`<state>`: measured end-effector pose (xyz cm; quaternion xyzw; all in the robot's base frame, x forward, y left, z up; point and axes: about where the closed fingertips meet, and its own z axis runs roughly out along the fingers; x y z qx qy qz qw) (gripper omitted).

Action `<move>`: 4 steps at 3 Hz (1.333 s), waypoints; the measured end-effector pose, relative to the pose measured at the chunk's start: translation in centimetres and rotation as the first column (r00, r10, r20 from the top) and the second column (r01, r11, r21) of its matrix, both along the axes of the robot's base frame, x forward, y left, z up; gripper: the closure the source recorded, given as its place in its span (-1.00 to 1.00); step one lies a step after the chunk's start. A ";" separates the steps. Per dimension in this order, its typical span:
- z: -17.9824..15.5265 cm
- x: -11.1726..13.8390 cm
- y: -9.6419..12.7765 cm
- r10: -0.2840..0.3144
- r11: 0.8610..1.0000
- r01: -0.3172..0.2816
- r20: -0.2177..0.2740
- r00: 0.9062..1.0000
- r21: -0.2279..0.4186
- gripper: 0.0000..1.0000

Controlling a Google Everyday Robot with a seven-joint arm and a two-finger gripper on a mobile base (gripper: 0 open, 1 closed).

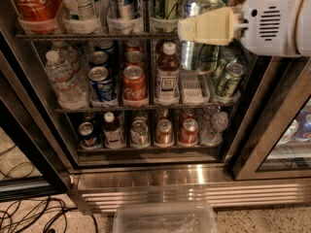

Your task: Pick green can from top shelf of fridge

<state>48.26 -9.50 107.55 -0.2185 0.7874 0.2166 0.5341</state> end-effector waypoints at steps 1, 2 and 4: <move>-1.6 -1.4 2.8 0.092 0.996 -0.093 -0.046 0.995 -0.010 1.00; -4.2 -4.2 6.8 0.213 0.977 -0.214 -0.110 0.971 0.000 1.00; -5.5 -6.6 10.6 0.330 0.943 -0.332 -0.137 0.934 0.006 1.00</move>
Offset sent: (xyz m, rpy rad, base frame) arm -0.0724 0.1089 -0.0841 0.0091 0.2150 0.3644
